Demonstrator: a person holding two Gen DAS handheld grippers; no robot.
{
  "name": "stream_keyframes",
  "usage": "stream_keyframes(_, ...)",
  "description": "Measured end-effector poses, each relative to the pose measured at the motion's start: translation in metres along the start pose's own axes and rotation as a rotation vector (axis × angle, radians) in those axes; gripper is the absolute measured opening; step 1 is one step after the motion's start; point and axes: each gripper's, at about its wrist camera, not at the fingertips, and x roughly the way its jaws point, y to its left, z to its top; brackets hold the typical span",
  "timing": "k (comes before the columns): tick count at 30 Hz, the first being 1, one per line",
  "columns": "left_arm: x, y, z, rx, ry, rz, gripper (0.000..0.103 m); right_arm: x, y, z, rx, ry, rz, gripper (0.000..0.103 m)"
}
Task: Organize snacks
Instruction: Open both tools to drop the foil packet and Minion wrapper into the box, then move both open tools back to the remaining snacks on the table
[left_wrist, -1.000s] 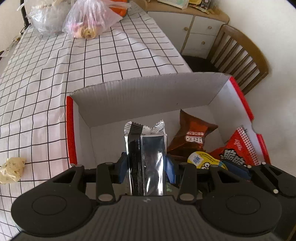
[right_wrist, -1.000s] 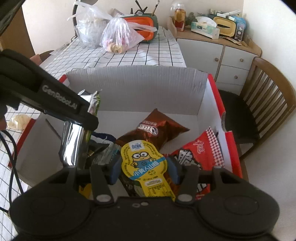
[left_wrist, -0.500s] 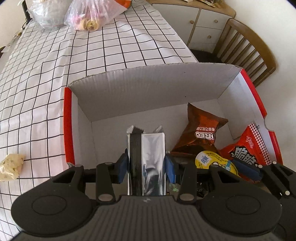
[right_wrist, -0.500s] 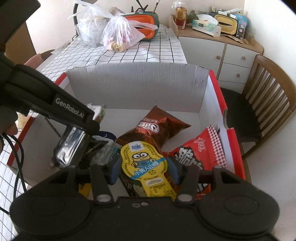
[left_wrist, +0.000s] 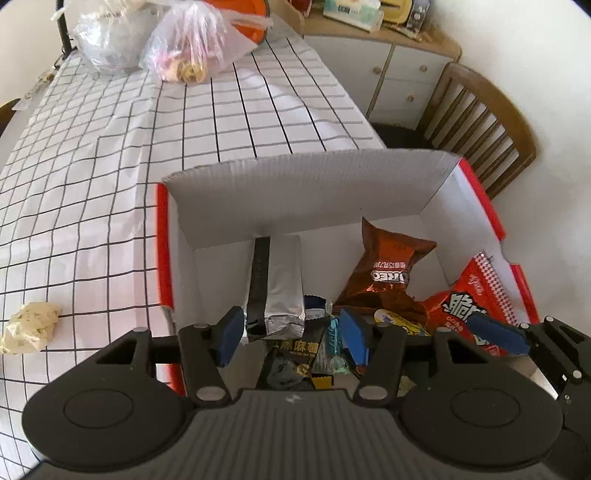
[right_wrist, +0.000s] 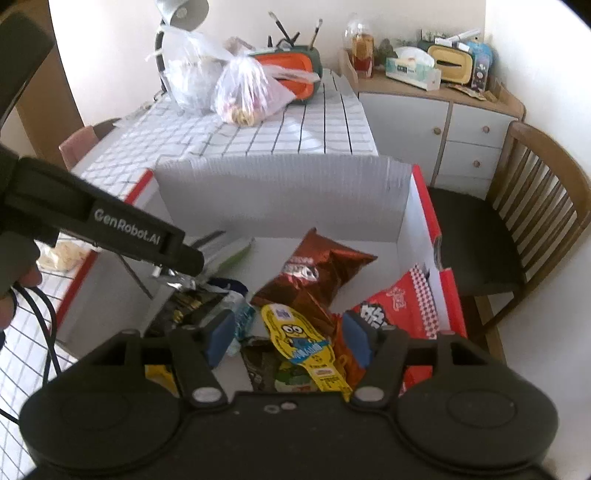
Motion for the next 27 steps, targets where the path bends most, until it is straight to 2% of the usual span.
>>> stream_keyframes(4, -0.02, 0.005, -0.007, -0.009, -0.042, -0.012, 0.057, -0.014, 0.004, 0.004, -0.003, -0.022, 0.019, 0.064)
stream_keyframes(11, -0.056, 0.016, -0.021, -0.015, -0.116, -0.02, 0.057, -0.039, 0.019, 0.007, -0.014, -0.068, 0.053, 0.07)
stream_keyframes(15, -0.076, 0.026, -0.033, -0.022, -0.159, -0.027, 0.064, -0.05, 0.027, 0.008, -0.023, -0.087, 0.073, 0.073)
stream_keyframes(22, -0.106, 0.046, -0.06, -0.024, -0.227, -0.023, 0.066, -0.061, 0.045, 0.006, -0.04, -0.104, 0.107, 0.08)
stream_keyframes(27, -0.121, 0.069, -0.076, -0.051, -0.267, -0.015, 0.069, -0.064, 0.063, 0.009, -0.057, -0.121, 0.127, 0.088)
